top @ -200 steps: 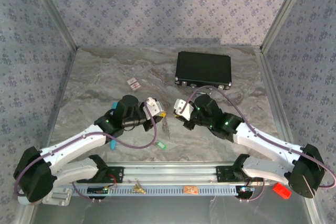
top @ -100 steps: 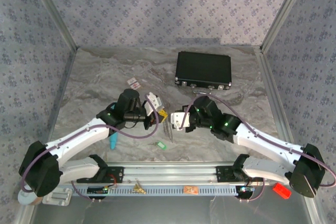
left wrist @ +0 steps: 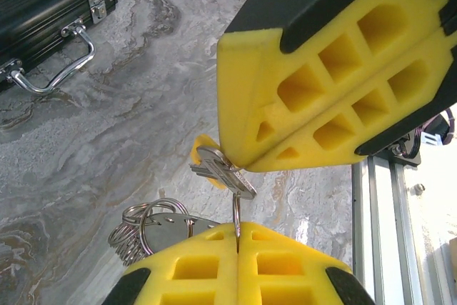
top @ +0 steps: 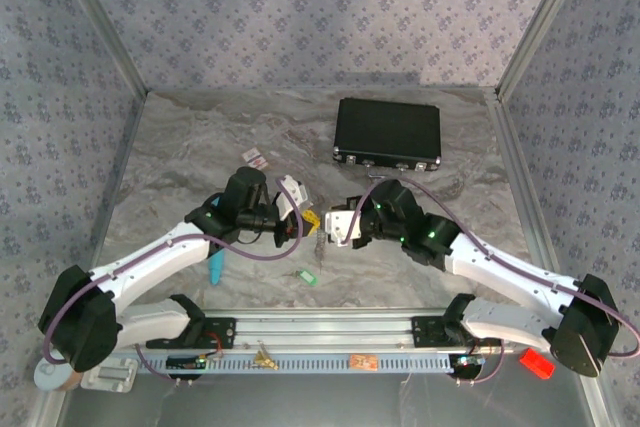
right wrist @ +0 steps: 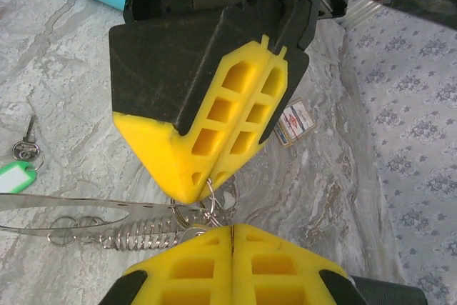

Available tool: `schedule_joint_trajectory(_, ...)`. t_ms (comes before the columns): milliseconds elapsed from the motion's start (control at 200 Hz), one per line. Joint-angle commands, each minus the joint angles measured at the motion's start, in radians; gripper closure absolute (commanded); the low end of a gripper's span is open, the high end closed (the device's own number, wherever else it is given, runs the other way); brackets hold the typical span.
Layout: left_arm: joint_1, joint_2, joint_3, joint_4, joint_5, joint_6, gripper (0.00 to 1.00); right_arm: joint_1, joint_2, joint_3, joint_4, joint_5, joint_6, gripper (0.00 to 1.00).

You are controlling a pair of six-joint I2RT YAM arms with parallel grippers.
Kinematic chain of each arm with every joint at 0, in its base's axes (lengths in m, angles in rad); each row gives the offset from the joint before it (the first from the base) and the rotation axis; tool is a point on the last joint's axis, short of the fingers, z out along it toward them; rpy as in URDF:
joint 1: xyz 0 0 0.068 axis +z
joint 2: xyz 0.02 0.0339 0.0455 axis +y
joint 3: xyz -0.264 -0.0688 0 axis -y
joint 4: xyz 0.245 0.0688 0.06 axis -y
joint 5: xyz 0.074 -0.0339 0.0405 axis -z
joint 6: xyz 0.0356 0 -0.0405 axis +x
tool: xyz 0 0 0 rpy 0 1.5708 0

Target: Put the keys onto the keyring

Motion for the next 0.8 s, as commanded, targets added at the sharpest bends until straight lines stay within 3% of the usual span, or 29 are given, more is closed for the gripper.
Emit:
schedule_joint_trajectory(0,0.008,0.010,0.040,-0.007,0.047,-0.001,1.00,0.002,0.009,0.038,0.018,-0.007,-0.018,1.00)
schedule_joint_trajectory(240,0.009,0.013,0.044,-0.005,0.038,-0.011,1.00,0.006,0.016,0.042,-0.021,-0.047,-0.036,1.00)
schedule_joint_trajectory(410,0.008,0.001,0.042,-0.021,-0.038,-0.011,1.00,-0.002,0.019,0.056,-0.120,0.041,0.068,1.00)
schedule_joint_trajectory(585,0.008,-0.009,0.042,-0.030,-0.085,-0.002,1.00,-0.006,0.059,0.118,-0.381,0.090,0.552,1.00)
schedule_joint_trajectory(720,0.009,-0.005,0.036,-0.017,-0.096,0.004,1.00,0.002,0.105,0.126,-0.474,0.201,1.074,1.00)
schedule_joint_trajectory(795,0.008,-0.004,0.035,-0.010,-0.103,0.006,1.00,-0.007,0.139,0.099,-0.498,0.205,1.224,1.00)
